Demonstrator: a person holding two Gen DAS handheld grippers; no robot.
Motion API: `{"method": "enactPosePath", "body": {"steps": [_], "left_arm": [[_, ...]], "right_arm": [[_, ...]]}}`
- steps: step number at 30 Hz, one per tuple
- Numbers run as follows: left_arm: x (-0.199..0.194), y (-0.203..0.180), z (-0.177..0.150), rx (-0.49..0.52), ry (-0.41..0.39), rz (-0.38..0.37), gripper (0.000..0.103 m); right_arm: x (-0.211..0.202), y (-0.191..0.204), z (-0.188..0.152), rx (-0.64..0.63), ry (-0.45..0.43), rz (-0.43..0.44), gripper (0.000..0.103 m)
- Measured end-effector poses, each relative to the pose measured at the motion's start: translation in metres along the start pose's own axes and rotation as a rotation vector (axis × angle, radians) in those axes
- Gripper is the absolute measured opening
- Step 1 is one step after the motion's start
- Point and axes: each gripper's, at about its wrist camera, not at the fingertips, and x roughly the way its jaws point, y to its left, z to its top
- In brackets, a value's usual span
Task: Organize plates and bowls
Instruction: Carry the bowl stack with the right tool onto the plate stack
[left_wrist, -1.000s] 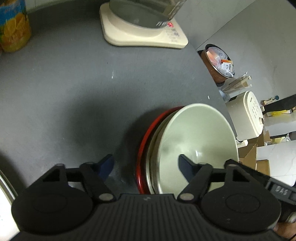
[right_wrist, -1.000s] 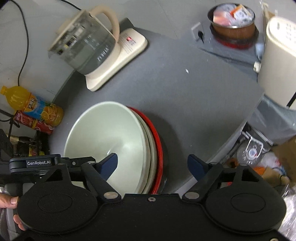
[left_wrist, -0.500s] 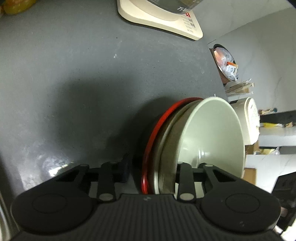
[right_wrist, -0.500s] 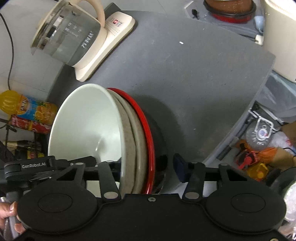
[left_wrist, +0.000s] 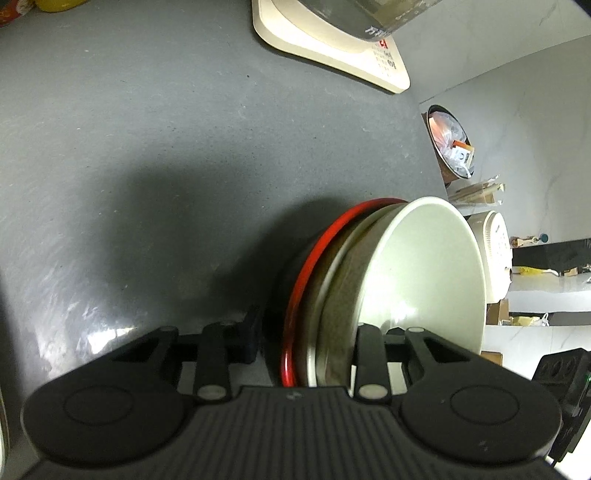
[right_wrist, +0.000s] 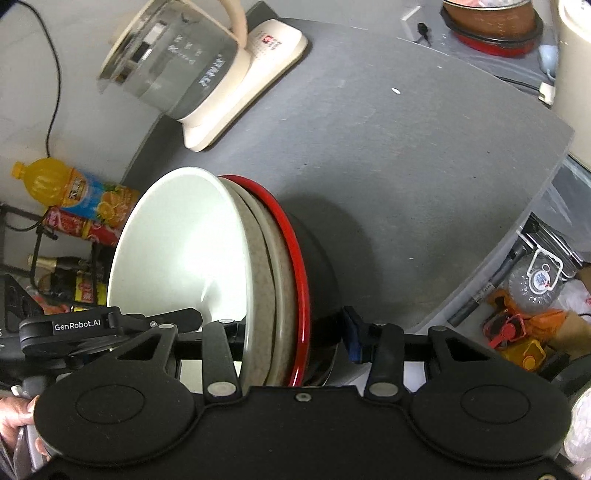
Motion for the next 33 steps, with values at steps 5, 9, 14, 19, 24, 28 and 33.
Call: {"method": "enactPosePath", "body": {"steps": [5,9,14,19,24,28,33], "left_arm": [[-0.015,-0.001,-0.008,-0.023,-0.04,0.006,0.032],[-0.03,-0.003,-0.019,-0.052,-0.083,0.016,0.032],[-0.053,-0.001,-0.04,-0.112,-0.139,0.032,0.032],[-0.076,0.006,-0.066,-0.19,-0.205,0.053,0.032],[-0.096,0.017,-0.088,-0.253,-0.257,0.075,0.032],[-0.111,0.026,-0.1,-0.287,-0.288,0.084,0.032],[-0.13,0.042,-0.111,-0.311,-0.319,0.082,0.032]], "right_arm": [[-0.006,0.011,0.001,-0.047,0.024,0.027,0.043],[-0.011,0.022,0.002,-0.103,0.051,0.055,0.043],[-0.016,0.039,0.002,-0.192,0.087,0.092,0.043],[-0.017,0.059,-0.003,-0.276,0.125,0.131,0.043],[-0.016,0.081,-0.012,-0.331,0.144,0.162,0.043],[-0.014,0.099,-0.019,-0.372,0.148,0.174,0.043],[-0.006,0.12,-0.028,-0.397,0.146,0.186,0.043]]}}
